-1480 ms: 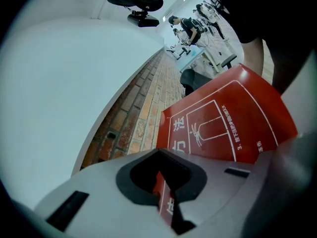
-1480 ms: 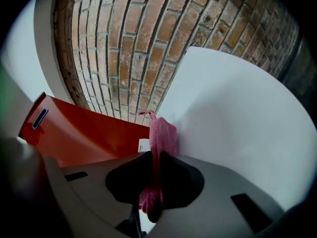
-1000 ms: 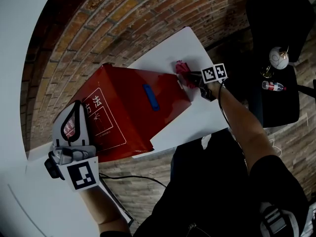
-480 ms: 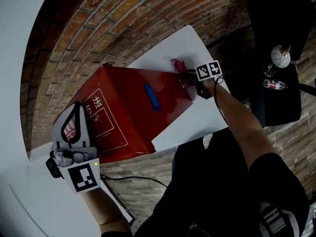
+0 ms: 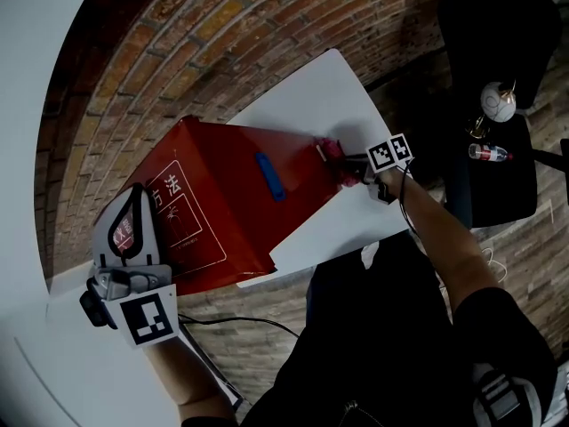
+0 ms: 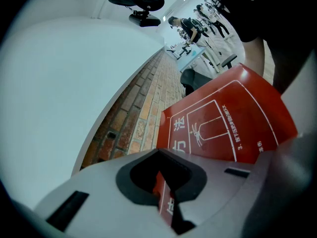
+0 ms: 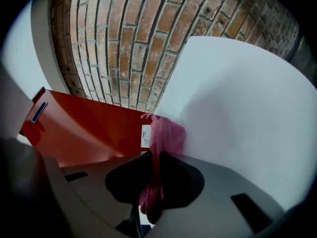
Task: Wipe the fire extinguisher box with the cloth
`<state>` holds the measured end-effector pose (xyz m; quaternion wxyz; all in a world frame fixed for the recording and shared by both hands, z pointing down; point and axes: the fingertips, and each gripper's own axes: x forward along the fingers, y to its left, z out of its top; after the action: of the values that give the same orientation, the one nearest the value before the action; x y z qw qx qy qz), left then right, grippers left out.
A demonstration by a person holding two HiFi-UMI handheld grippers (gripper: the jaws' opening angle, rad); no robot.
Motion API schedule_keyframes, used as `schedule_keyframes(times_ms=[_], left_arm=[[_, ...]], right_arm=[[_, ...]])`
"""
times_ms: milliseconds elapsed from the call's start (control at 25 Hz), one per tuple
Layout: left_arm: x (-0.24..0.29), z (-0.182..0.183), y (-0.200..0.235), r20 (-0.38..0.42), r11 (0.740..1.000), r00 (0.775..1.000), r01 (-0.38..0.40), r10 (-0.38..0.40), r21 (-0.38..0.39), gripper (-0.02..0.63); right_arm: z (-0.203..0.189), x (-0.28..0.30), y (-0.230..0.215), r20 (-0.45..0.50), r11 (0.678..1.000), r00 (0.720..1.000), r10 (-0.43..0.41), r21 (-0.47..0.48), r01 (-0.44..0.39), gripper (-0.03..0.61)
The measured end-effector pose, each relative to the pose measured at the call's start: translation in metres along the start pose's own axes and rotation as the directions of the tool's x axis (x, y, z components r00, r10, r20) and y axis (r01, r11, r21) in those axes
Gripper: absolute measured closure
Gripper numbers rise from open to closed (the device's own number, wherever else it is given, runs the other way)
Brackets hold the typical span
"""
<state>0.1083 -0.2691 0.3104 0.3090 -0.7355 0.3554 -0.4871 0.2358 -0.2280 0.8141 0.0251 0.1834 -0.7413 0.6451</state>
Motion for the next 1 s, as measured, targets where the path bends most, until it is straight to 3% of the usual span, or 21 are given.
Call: schedule_keyframes(times_ms=[1000], left_arm=[[0.001,0.002,0.000,0.007,1.000,1.000,0.004,-0.004,0.022,0.589]], right_arm=[[-0.019,0.003,0.041,0.027,0.997,0.997,0.076,-0.007,-0.076,0.517]])
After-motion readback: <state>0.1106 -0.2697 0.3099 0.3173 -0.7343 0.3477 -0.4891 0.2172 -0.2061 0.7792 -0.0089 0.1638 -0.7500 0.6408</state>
